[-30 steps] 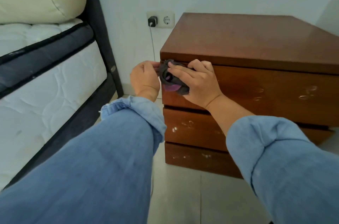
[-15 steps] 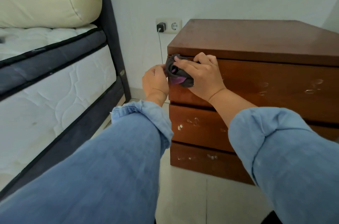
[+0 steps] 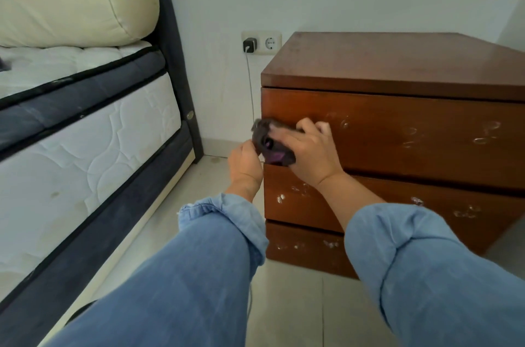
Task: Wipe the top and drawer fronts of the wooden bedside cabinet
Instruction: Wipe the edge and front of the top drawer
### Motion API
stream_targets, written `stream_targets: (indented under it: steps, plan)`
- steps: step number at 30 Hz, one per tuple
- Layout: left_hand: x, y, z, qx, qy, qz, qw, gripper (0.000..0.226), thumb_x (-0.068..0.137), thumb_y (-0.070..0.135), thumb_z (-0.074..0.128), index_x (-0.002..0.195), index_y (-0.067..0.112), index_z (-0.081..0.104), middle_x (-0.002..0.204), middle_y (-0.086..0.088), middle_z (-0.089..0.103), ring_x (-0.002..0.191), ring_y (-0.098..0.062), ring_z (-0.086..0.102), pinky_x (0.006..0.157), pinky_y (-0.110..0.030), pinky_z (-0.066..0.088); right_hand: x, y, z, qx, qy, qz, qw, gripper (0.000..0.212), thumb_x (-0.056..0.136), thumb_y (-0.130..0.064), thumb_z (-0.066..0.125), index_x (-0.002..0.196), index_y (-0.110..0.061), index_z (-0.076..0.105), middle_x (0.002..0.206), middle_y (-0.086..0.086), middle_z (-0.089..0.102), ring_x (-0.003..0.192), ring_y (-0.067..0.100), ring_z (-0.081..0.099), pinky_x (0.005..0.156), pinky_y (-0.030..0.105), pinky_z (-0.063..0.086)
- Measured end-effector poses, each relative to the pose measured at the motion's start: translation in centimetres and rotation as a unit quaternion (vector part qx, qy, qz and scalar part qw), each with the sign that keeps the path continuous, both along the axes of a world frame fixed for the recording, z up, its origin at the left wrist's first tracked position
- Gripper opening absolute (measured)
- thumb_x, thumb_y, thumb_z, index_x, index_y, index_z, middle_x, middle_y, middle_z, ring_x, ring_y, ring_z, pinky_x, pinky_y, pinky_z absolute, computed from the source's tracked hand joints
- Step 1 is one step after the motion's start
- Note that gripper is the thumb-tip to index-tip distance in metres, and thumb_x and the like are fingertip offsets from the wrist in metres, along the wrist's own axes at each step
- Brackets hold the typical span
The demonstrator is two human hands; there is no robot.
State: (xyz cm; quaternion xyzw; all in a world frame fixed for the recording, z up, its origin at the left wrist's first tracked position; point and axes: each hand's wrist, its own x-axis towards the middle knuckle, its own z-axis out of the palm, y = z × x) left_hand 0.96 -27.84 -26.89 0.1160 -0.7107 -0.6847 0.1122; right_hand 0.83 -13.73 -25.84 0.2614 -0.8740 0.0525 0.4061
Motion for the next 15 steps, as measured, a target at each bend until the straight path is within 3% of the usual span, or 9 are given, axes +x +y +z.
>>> stream_targets:
  steps: [1, 3, 6, 10, 12, 15]
  plan:
    - [0.2, -0.1, -0.2, -0.003, -0.006, 0.0, 1.0, 0.027, 0.098, 0.012, 0.042, 0.095, 0.013, 0.068, 0.089, -0.005, 0.067, 0.093, -0.022, 0.064, 0.075, -0.023, 0.049, 0.5, 0.2, -1.3, 0.032, -0.048, 0.0, 0.998, 0.051, 0.076, -0.022, 0.071, 0.123, -0.032, 0.057, 0.112, -0.008, 0.067, 0.093, 0.019, 0.051, 0.079, 0.033, 0.029]
    - [1.1, 0.0, -0.4, 0.003, 0.002, -0.029, 1.0, 0.031, 0.099, 0.02, 0.039, 0.107, 0.016, 0.068, 0.104, -0.003, 0.069, 0.102, -0.017, 0.063, 0.089, -0.024, 0.047, 1.6, 0.9, -4.0, 0.07, -0.126, -0.027, 0.989, 0.053, 0.077, -0.021, 0.069, 0.126, -0.034, 0.055, 0.114, -0.008, 0.065, 0.095, 0.018, 0.051, 0.079, 0.032, 0.035]
    - [2.1, -0.2, -0.5, -0.065, 0.02, -0.052, 0.996, 0.037, 0.101, 0.024, 0.035, 0.125, 0.015, 0.062, 0.123, -0.004, 0.064, 0.115, -0.018, 0.058, 0.1, -0.029, 0.041, 3.0, 2.2, -5.0, 0.01, -0.17, -0.05, 0.984, 0.054, 0.075, -0.017, 0.071, 0.126, -0.027, 0.057, 0.11, -0.003, 0.067, 0.093, 0.019, 0.054, 0.078, 0.031, 0.039]
    - [4.1, 0.9, -0.8, -0.126, 0.015, -0.037, 0.991, 0.042, 0.093, 0.025, 0.039, 0.128, 0.014, 0.06, 0.121, -0.005, 0.065, 0.109, -0.022, 0.06, 0.102, -0.038, 0.046, 4.7, 4.6, -0.8, -0.004, -0.049, -0.003, 0.999, 0.056, 0.066, -0.013, 0.077, 0.119, -0.018, 0.061, 0.109, -0.002, 0.068, 0.09, 0.021, 0.056, 0.074, 0.034, 0.043]
    - [5.2, 2.0, -1.1, -0.158, 0.005, -0.072, 0.985, 0.049, 0.084, 0.03, 0.043, 0.128, 0.016, 0.058, 0.122, -0.005, 0.065, 0.11, -0.023, 0.061, 0.1, -0.043, 0.048, 5.2, 5.7, 2.3, -0.022, 0.028, -0.003, 0.999, 0.053, 0.068, -0.017, 0.075, 0.119, -0.015, 0.06, 0.109, 0.002, 0.067, 0.097, 0.021, 0.05, 0.078, 0.035, 0.041]
    - [6.0, 3.5, -1.4, -0.267, -0.003, -0.137, 0.954, 0.051, 0.083, 0.03, 0.046, 0.132, 0.019, 0.054, 0.131, -0.005, 0.058, 0.116, -0.024, 0.057, 0.103, -0.041, 0.046, 5.2, 6.8, 6.6, -0.025, 0.093, -0.017, 0.995, 0.051, 0.072, -0.018, 0.07, 0.121, -0.015, 0.058, 0.119, 0.002, 0.063, 0.107, 0.021, 0.044, 0.087, 0.036, 0.035]
